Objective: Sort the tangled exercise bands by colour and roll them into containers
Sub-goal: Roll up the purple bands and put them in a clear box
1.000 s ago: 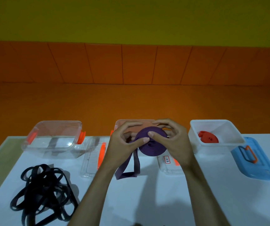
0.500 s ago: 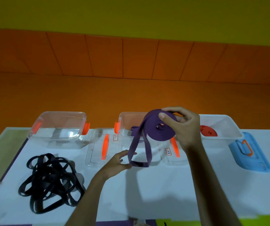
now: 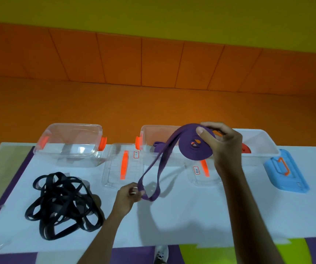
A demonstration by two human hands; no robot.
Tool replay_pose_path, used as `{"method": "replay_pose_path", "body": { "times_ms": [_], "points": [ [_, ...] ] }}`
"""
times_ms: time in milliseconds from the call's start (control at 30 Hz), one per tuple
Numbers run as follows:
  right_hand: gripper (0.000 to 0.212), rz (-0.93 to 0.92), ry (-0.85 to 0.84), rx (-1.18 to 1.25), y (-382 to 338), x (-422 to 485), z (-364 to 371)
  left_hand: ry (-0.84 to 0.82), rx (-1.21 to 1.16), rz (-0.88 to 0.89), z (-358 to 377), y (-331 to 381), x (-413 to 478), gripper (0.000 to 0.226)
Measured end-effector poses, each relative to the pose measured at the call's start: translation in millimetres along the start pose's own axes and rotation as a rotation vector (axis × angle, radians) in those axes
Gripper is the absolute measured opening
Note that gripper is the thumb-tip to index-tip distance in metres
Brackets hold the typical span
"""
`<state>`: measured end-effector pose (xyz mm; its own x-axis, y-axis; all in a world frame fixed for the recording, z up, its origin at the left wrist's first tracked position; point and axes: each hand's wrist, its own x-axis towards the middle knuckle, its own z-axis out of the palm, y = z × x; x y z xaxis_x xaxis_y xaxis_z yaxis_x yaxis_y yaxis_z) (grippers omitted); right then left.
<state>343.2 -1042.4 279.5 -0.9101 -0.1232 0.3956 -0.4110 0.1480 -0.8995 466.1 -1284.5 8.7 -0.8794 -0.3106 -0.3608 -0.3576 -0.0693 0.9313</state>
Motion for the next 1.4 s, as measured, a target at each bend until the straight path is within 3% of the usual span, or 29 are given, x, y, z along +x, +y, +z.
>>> {"method": "replay_pose_path", "body": {
  "times_ms": [133, 300, 500, 667, 767, 867, 933, 1267, 1400],
  "points": [
    [0.029, 0.002, 0.014, -0.014, 5, -5, 1, 0.263, 0.038, 0.046, -1, 1, -8, 0.010],
    [0.027, -0.032, -0.038, -0.006, 5, -10, 1, 0.329, 0.234, 0.014, -3, -6, -10, 0.009],
    [0.023, -0.027, -0.127, 0.066, 4, -5, 2, 0.128, 0.382, -0.078, -10, -7, -9, 0.015],
    [0.023, 0.010, -0.188, 0.100, 14, 6, 0, -0.242, 0.603, -0.242, -18, 43, -10, 0.086],
    [0.025, -0.004, -0.243, 0.101, 16, 14, -3, -0.269, 0.575, -0.023, -5, 120, -10, 0.079],
    [0.026, -0.003, -0.296, 0.110, 17, 20, -6, -0.247, 0.293, 0.333, 24, 203, -23, 0.050],
    [0.024, -0.013, -0.320, 0.107, 18, 23, -8, -0.280, 0.153, 0.480, 45, 241, -35, 0.042],
    [0.018, -0.010, -0.240, 0.163, 35, 38, -17, -0.084, -0.014, 0.571, 84, 264, -30, 0.045],
    [0.027, 0.035, -0.224, 0.177, 47, 42, -21, -0.056, -0.014, 0.591, 91, 265, -29, 0.044]
  ]
}}
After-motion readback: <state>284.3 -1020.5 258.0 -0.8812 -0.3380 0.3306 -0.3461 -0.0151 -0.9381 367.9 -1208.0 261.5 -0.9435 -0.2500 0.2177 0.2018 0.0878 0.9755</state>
